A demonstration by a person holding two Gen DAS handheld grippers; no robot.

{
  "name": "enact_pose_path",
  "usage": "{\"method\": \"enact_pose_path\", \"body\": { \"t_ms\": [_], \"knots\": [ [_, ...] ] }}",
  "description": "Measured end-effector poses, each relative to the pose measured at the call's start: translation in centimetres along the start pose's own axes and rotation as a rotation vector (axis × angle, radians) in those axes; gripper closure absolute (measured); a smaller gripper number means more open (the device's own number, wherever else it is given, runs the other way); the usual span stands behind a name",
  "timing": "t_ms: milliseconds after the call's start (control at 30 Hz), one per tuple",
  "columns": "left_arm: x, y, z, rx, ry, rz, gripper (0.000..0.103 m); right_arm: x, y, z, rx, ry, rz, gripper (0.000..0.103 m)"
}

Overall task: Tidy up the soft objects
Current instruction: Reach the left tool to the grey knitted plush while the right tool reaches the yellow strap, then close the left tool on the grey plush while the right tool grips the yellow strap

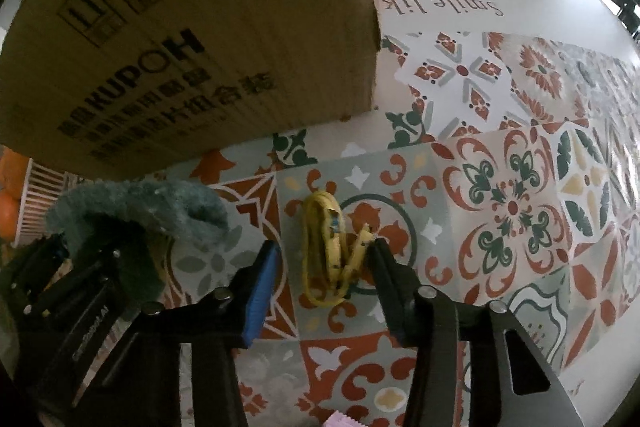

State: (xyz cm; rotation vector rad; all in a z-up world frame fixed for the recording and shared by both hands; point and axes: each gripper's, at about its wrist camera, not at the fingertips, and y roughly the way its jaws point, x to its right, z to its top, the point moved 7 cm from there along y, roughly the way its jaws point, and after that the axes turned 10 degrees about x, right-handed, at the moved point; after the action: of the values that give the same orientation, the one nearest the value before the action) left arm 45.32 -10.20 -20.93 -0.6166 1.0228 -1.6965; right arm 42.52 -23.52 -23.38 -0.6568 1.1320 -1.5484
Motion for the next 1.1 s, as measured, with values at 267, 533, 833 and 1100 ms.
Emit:
{"method": "enact_pose_path", "body": {
  "t_ms": [267, 533, 833, 1100],
  "knots": [
    [0.3, -1.2, -0.9, 0.023, 0.011, -0.042, 0.084, 1.0, -0.1, -1.1, 0.008, -0.004, 0.027, 0.071],
    [1.0, -4.5, -1.1, 0.105, 0.026, -0.028, 0.084, 2.7, -2.0, -2.3, 0.039, 0.018, 0.08, 0.071],
    [1.7, -8.1, 0.2, 0.164, 0.004, -0.044, 0.084, 3.0, -6.4, -1.4, 0.111, -0.004, 0.099, 0.071],
    [1.5, -11.1, 1.1, 0.218, -0.017, -0.053, 0.084, 1.0, -11.1, -0.1, 0.198, -0.041, 0.1, 0.071]
  ]
}}
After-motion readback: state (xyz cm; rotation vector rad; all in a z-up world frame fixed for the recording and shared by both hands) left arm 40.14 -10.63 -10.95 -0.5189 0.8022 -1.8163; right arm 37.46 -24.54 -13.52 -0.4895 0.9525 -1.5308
